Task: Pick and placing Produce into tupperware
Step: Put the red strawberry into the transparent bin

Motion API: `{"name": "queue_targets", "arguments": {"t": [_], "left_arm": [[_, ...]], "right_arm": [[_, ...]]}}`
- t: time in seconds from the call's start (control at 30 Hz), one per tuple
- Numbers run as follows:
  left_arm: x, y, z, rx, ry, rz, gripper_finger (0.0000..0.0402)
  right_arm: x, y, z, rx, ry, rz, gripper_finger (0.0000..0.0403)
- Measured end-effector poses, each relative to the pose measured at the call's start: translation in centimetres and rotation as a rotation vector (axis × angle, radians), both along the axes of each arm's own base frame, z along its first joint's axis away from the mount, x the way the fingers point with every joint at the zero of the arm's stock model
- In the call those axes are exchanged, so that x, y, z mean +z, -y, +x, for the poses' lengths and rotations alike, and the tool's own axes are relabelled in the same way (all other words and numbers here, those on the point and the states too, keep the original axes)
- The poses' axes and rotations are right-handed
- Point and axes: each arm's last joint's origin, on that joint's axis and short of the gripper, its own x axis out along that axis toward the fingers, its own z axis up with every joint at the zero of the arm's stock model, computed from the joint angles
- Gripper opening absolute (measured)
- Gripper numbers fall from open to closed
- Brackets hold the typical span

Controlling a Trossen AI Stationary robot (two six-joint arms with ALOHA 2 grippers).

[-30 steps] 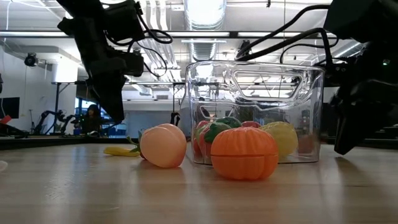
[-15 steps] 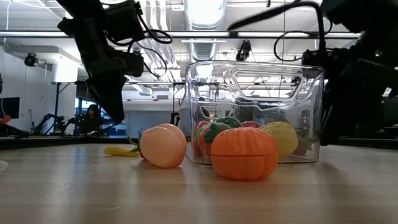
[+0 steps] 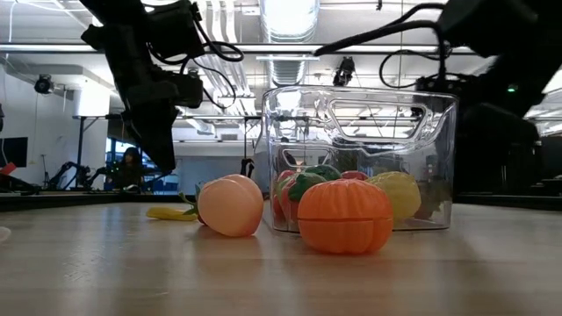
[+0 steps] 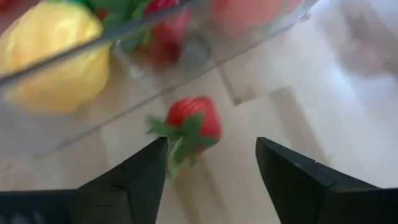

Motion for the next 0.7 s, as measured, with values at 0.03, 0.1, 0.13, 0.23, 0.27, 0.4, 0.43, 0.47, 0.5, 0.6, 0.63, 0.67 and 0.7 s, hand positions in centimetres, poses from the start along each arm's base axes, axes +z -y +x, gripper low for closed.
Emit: {"name": "queue_targets", "arguments": {"t": [0.03, 0.1, 0.13, 0.23, 0.27, 0.4, 0.43, 0.47, 0.5, 0.6, 0.63, 0.67, 0.7], "left_arm": [[0.0, 0.0, 0.0, 0.0, 0.0, 0.0, 0.0216], [0.0, 0.0, 0.0, 0.0, 0.0, 0.0, 0.0216], [0.0, 0.0, 0.0, 0.0, 0.0, 0.0, 0.0216], [0.0, 0.0, 0.0, 0.002, 0.0, -0.001, 0.0216], [0.0, 0.0, 0.0, 0.006, 0.001, -0.002, 0.0216], [0.0, 0.0, 0.0, 0.023, 0.002, -0.01, 0.0216], [0.0, 0.0, 0.0, 0.023, 0.003, -0.01, 0.0216], [0.0, 0.0, 0.0, 0.022, 0.004, -0.01, 0.0216], [0.0, 0.0, 0.0, 0.022, 0.001, -0.01, 0.0216], [0.0, 0.0, 0.0, 0.023, 0.0, -0.01, 0.0216], [0.0, 0.0, 0.0, 0.023, 0.0, -0.01, 0.0216], [0.0, 0.0, 0.0, 0.023, 0.0, -0.01, 0.0216], [0.0, 0.0, 0.0, 0.022, 0.0, -0.01, 0.0216]], "right_arm": [[0.0, 0.3, 0.2, 0.0, 0.005, -0.006, 0.0238], [0.1, 1.0, 0.5, 0.0, 0.009, -0.002, 0.0251], [0.1, 1.3, 0.6, 0.004, 0.003, 0.011, 0.0256], [-0.1, 1.8, 0.8, 0.034, -0.027, 0.065, 0.0268], [-0.2, 1.8, 0.8, 0.043, -0.036, 0.073, 0.0271], [-0.5, 1.7, 1.2, 0.071, -0.025, 0.072, 0.0279], [-0.6, 1.6, 1.4, 0.083, -0.013, 0.074, 0.0279], [-0.7, 1.6, 1.5, 0.094, -0.006, 0.069, 0.028], [-0.8, 1.6, 1.7, 0.105, 0.0, 0.064, 0.0281], [-1.2, 1.4, 2.1, 0.123, 0.015, 0.06, 0.028], [-1.4, 1.4, 2.1, 0.129, 0.008, 0.056, 0.0279], [-1.6, 1.4, 2.2, 0.134, -0.001, 0.051, 0.0278], [-1.7, 1.4, 2.2, 0.135, -0.003, 0.049, 0.0276]]}}
